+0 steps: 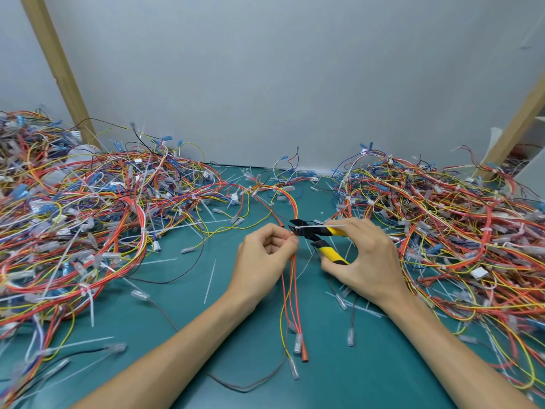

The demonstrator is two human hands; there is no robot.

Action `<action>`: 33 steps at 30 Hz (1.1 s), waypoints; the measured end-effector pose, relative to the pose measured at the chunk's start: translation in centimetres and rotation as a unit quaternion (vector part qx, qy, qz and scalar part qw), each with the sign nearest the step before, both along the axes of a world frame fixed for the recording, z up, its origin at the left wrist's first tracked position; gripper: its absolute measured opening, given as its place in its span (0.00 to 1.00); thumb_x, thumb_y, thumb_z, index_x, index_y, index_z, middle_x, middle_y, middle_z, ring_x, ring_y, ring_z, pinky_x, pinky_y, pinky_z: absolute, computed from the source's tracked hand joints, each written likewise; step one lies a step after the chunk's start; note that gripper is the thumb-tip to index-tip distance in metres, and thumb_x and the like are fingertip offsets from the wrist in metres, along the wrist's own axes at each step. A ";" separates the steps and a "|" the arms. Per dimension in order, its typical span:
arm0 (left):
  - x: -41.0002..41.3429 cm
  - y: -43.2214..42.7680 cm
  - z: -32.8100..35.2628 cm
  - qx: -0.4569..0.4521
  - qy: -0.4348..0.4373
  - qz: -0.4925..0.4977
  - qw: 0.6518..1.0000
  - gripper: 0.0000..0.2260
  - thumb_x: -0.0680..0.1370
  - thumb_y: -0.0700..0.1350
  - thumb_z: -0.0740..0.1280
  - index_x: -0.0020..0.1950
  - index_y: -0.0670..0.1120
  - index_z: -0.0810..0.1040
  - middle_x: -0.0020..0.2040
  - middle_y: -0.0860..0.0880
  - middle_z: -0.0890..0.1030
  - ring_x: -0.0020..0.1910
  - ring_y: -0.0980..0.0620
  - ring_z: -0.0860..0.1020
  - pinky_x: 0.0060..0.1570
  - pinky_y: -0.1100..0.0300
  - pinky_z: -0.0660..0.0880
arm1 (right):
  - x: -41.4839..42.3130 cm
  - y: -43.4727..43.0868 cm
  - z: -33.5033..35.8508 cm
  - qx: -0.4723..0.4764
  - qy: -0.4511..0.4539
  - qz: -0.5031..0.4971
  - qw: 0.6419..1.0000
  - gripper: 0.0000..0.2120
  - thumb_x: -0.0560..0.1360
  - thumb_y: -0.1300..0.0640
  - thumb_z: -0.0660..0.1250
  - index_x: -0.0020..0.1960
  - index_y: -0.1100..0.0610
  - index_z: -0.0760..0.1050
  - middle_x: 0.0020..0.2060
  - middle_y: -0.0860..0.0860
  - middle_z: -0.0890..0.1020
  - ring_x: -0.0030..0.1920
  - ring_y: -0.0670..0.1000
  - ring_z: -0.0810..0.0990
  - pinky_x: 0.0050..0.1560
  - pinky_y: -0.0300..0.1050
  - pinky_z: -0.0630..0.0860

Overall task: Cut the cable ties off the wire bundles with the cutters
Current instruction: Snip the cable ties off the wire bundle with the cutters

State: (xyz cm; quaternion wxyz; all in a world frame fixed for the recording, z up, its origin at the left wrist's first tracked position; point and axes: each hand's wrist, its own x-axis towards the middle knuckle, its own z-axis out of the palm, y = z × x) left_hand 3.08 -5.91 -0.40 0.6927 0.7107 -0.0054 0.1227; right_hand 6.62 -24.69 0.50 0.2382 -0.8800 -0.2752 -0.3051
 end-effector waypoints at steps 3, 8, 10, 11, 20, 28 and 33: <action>-0.1 0.1 0.2 -0.026 0.002 -0.014 1.000 0.06 0.78 0.38 0.66 0.42 0.43 0.79 0.33 0.52 0.81 0.32 0.56 0.78 0.33 0.65 0.74 | -0.1 0.0 0.0 0.008 0.006 0.001 1.000 0.21 0.63 0.50 0.70 0.56 0.52 0.81 0.51 0.45 0.83 0.50 0.50 0.80 0.52 0.52 0.77; -0.3 0.2 0.4 -0.051 0.009 -0.041 0.998 0.04 0.80 0.37 0.65 0.46 0.42 0.79 0.36 0.49 0.83 0.33 0.55 0.80 0.33 0.65 0.75 | -0.1 0.0 0.1 0.004 0.008 -0.002 1.000 0.21 0.63 0.50 0.70 0.56 0.51 0.81 0.51 0.44 0.83 0.50 0.50 0.80 0.52 0.51 0.77; -0.3 0.3 0.5 -0.058 0.013 -0.051 0.997 0.04 0.80 0.36 0.65 0.46 0.41 0.78 0.36 0.49 0.83 0.33 0.56 0.80 0.33 0.66 0.75 | -0.1 0.0 0.0 0.003 0.009 -0.001 1.000 0.21 0.63 0.50 0.71 0.56 0.51 0.81 0.51 0.44 0.83 0.51 0.50 0.80 0.52 0.50 0.77; -0.3 0.4 0.5 -0.061 0.015 -0.056 0.997 0.04 0.79 0.36 0.65 0.46 0.41 0.78 0.36 0.49 0.82 0.32 0.56 0.80 0.32 0.67 0.74 | -0.1 0.0 0.0 0.000 0.010 -0.001 1.000 0.21 0.63 0.50 0.71 0.56 0.51 0.81 0.51 0.44 0.82 0.51 0.50 0.80 0.52 0.50 0.77; -0.4 0.5 0.9 -0.064 0.027 -0.069 0.995 0.06 0.79 0.35 0.64 0.43 0.40 0.76 0.35 0.47 0.81 0.31 0.55 0.81 0.28 0.67 0.71 | -0.1 0.0 -0.1 -0.025 0.000 0.007 1.000 0.22 0.66 0.47 0.70 0.58 0.51 0.77 0.51 0.45 0.78 0.51 0.49 0.76 0.54 0.44 0.72; -0.4 0.3 0.9 -0.064 0.034 -0.065 0.995 0.04 0.79 0.36 0.66 0.44 0.39 0.75 0.35 0.45 0.81 0.30 0.56 0.81 0.27 0.68 0.71 | -0.2 0.1 -0.1 -0.009 0.016 0.021 1.000 0.19 0.64 0.50 0.72 0.55 0.52 0.79 0.47 0.44 0.81 0.48 0.49 0.78 0.51 0.47 0.75; -0.4 0.3 0.7 -0.059 0.036 -0.061 0.996 0.04 0.79 0.36 0.66 0.45 0.38 0.75 0.36 0.44 0.81 0.31 0.55 0.81 0.28 0.68 0.71 | -0.2 0.0 -0.1 0.002 0.027 0.017 0.999 0.18 0.63 0.54 0.74 0.53 0.51 0.80 0.46 0.43 0.81 0.47 0.48 0.80 0.48 0.48 0.78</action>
